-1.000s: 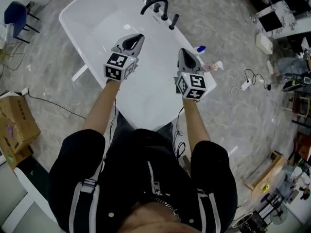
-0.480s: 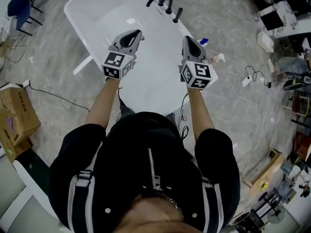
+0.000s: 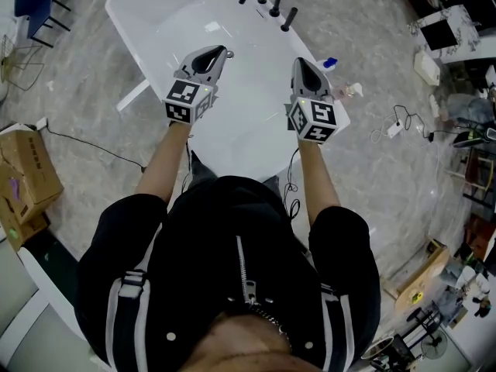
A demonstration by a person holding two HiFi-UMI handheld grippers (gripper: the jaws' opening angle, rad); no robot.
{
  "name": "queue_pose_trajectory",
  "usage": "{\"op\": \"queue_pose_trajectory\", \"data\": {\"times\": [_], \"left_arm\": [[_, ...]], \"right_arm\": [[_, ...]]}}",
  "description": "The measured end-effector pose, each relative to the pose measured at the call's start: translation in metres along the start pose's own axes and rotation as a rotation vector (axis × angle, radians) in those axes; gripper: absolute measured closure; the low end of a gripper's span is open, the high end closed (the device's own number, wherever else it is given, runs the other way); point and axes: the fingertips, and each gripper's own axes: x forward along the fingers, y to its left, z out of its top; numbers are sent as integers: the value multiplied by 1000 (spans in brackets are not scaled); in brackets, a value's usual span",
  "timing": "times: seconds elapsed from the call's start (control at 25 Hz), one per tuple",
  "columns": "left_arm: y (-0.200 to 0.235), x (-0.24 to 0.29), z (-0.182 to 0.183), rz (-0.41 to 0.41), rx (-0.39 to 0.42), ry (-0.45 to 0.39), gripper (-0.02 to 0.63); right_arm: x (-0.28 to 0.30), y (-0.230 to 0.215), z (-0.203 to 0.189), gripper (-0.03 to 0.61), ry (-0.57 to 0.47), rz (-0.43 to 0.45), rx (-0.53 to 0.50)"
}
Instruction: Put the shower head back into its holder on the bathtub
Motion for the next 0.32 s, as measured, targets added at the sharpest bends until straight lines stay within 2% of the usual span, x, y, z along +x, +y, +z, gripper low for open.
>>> {"op": "queue_pose_trajectory", "data": {"times": [0.32], "left_arm": [[-5,-2,-7,-1,-10,9,583]], "right_arm": [[-3,1,-3,572,6,2,0]]}}
